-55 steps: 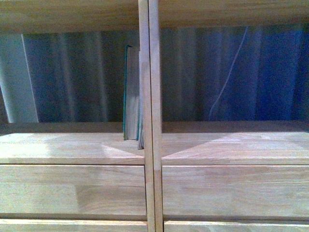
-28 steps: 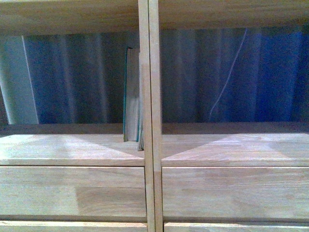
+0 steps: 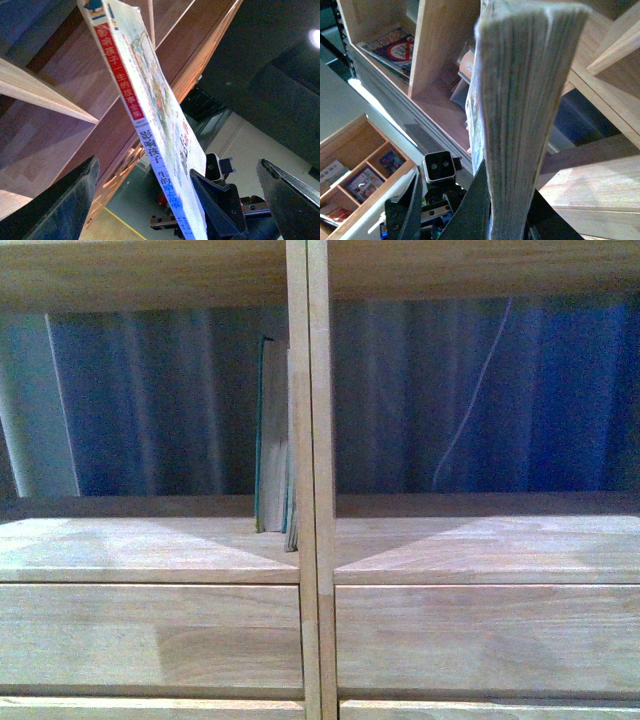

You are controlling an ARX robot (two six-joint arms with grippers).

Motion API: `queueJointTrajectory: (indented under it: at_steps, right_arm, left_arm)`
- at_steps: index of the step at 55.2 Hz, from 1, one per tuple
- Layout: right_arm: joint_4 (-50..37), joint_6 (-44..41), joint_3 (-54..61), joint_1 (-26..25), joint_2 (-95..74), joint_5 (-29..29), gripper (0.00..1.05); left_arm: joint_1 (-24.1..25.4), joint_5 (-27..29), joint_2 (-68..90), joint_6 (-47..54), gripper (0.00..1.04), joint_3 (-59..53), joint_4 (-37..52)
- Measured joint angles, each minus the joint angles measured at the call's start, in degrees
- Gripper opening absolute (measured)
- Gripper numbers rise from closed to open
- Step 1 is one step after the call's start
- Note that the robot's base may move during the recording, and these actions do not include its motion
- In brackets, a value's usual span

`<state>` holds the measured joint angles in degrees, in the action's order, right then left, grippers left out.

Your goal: Organize books on shelf

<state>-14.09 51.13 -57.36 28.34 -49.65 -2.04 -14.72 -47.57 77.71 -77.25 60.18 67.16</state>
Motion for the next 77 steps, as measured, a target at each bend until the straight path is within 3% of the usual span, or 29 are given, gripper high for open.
queueJointTrajectory:
  at_steps: [40,60,66,77]
  right_arm:
    - [0.83,-0.90,3.50,9.81,0.17,3.78,0.07]
    - [0.33,-1.05,3.61,9.20,0.13,3.98,0.07]
    - [0.26,-1.07,3.69,8.81,0.13,3.93,0.07]
    - [0.22,-1.25,4.28,7.96,-0.20,3.93,0.07]
  left_arm:
    - [0.52,1.27,0.94,0.96,0.97,0.00,1.29]
    - [-0.17,2.64,0.83,4.87,0.47,0.00,-3.56]
    - [-0.17,3.50,0.83,5.29,0.27,0.00,-3.76]
    - [-0.33,4.31,0.70,3.93,0.08,0.00,-3.82]
